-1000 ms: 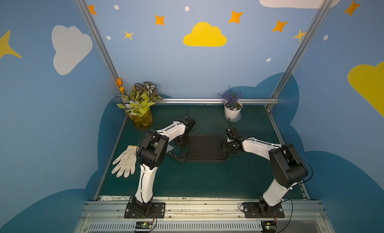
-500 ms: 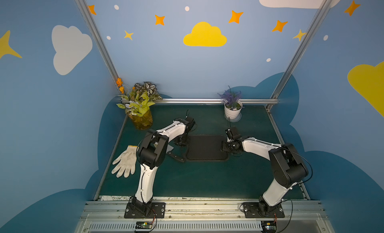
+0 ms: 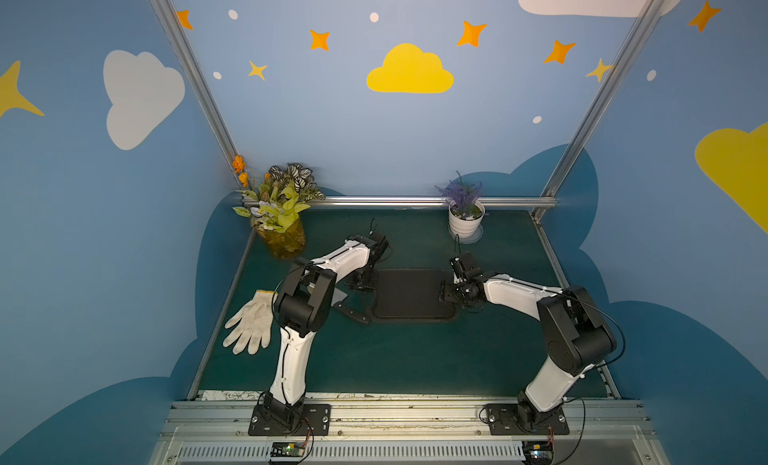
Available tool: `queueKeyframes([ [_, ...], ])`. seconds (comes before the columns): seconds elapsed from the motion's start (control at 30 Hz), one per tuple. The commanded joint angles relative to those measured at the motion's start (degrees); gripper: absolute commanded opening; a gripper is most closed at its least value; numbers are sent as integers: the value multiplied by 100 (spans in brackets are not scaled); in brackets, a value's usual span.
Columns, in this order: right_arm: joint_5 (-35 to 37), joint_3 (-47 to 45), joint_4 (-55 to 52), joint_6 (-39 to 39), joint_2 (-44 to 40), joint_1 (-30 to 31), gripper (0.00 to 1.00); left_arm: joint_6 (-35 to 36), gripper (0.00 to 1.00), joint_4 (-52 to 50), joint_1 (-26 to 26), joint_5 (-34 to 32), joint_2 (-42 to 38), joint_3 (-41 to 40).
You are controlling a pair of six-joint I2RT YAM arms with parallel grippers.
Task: Align the knife with the edge of the cutting board
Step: Move the work surface to the center of the board.
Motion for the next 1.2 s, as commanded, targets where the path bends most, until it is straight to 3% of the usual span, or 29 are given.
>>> queueKeyframes([
  [0.0, -279, -92, -381, 108, 179, 56, 72, 50, 44, -367, 54, -25, 228, -180],
  [0.23, -296, -91, -362, 99, 135, 54, 78, 58, 54, -370, 54, 113, 95, -212],
  [0.87, -273, -45, -397, 90, 151, 40, 83, 77, 61, -288, 52, 588, -295, -336],
  [1.17, -242, 2, -496, 39, 109, -35, 91, 146, 75, -318, 68, 492, -504, -310],
])
